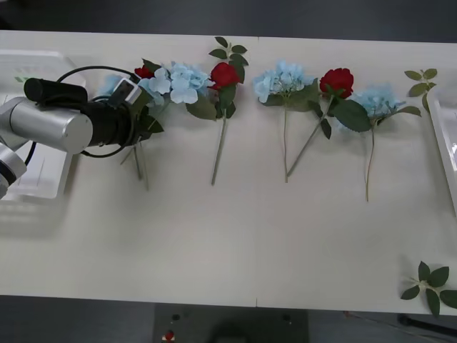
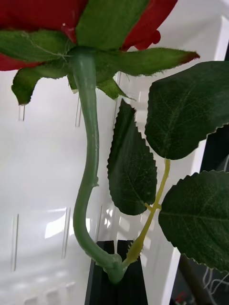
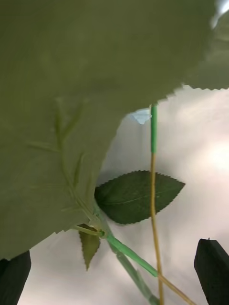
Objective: Put the red flowers into the right box and the blue flowers into the left box
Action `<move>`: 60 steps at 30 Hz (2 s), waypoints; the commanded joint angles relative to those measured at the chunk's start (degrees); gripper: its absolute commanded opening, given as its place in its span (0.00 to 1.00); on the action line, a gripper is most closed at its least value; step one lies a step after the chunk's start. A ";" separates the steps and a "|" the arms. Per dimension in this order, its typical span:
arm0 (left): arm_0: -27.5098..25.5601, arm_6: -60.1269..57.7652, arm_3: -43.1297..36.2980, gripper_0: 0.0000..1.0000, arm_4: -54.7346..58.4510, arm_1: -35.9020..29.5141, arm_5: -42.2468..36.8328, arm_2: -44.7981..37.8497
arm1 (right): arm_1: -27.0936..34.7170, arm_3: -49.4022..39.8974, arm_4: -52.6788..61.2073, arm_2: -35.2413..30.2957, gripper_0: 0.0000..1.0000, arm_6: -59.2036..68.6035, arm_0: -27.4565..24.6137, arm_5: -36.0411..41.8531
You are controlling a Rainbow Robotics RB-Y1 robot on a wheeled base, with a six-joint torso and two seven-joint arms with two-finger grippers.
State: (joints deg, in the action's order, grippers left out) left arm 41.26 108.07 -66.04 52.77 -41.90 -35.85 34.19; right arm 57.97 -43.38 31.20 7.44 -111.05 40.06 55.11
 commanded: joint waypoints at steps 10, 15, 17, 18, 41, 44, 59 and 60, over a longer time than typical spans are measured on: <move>1.37 -2.25 1.35 1.00 -2.14 -0.03 0.43 -0.96 | -2.51 1.98 -4.04 0.03 0.00 5.40 1.33 -3.60; 1.37 -2.34 3.38 1.00 -1.97 -0.03 0.43 -0.96 | -2.51 2.07 -4.13 0.03 0.27 4.61 1.16 -4.13; 1.37 -2.60 3.73 1.00 -1.88 -0.11 0.43 -0.96 | -2.51 2.07 -4.13 0.03 0.47 4.35 1.16 -4.13; 1.37 -2.78 3.99 1.00 -1.88 -0.11 0.43 -0.96 | -2.51 1.98 -4.13 0.03 0.57 4.17 1.16 -4.13; 1.37 -3.04 3.82 0.00 -1.79 -0.11 0.43 -0.96 | -2.51 1.98 -3.78 0.03 0.64 2.86 1.07 -4.13; 1.37 -3.04 3.20 0.00 -1.62 -0.38 -0.54 -0.96 | -2.51 1.90 -3.78 0.11 0.64 2.68 1.07 -4.13; 1.55 -4.18 -2.60 0.00 -0.12 -3.72 -9.07 -1.93 | 1.88 -14.36 8.97 -1.56 0.64 2.06 2.30 20.74; 1.46 -4.18 -2.86 0.00 -0.03 -3.89 -9.07 -1.93 | 2.32 -16.47 10.64 -2.35 0.64 2.33 2.56 24.35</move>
State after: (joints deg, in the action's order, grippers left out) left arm 41.26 106.33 -67.51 52.32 -43.78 -44.62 34.07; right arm 56.52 -54.53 39.05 7.41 -108.05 40.07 75.18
